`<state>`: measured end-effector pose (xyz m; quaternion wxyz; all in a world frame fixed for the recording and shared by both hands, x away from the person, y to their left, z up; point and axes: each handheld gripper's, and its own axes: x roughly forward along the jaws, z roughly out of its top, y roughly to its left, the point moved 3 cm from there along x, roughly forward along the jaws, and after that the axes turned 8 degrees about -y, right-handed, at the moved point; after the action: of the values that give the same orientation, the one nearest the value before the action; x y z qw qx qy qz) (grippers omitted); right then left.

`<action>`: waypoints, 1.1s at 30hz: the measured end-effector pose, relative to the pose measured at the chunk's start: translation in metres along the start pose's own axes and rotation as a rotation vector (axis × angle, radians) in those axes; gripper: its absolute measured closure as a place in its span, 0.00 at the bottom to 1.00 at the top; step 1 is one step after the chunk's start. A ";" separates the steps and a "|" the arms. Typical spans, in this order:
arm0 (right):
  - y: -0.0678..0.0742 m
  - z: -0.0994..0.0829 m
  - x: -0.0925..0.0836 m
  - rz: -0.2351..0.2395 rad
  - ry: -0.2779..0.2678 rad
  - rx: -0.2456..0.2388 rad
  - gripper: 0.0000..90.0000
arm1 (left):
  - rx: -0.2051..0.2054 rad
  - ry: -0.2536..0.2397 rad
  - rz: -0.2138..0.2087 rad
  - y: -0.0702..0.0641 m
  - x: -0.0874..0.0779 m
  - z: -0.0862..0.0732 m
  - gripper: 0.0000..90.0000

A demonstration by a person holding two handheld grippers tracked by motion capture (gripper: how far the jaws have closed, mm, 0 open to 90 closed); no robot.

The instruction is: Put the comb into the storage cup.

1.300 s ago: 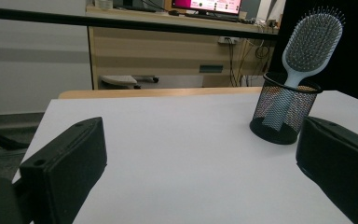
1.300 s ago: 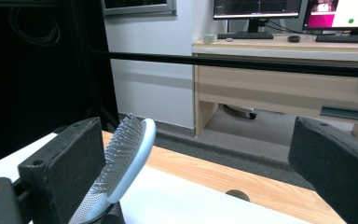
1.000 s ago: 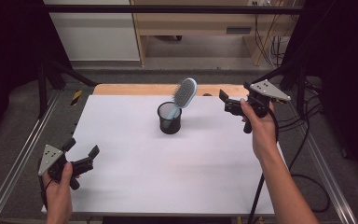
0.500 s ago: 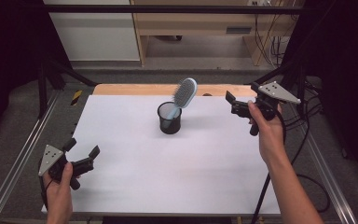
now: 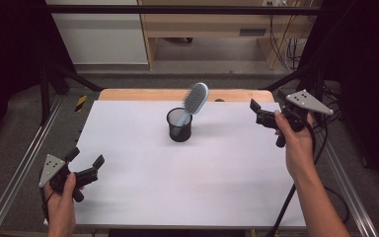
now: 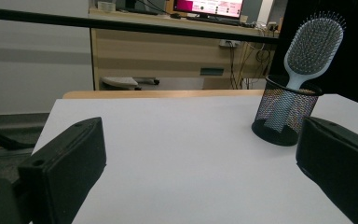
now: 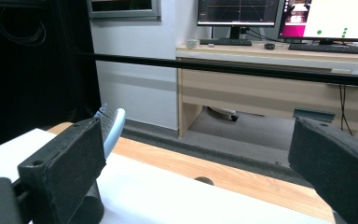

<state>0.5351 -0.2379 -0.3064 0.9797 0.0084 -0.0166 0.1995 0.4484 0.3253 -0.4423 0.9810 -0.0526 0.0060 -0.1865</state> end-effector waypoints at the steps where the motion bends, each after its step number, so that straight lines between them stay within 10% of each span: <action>1: -0.001 -0.001 -0.002 -0.003 0.001 -0.004 0.06 | 0.004 0.002 0.001 0.000 0.000 0.000 0.02; 33: -0.009 -0.037 -0.053 -0.013 0.050 -0.008 0.03 | 0.049 0.028 -0.035 -0.011 -0.004 -0.002 0.02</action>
<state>0.4907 -0.2657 -0.3453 0.9812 -0.0003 0.0072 0.1931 0.4405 0.3168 -0.4437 0.9784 -0.0259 0.0143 -0.2045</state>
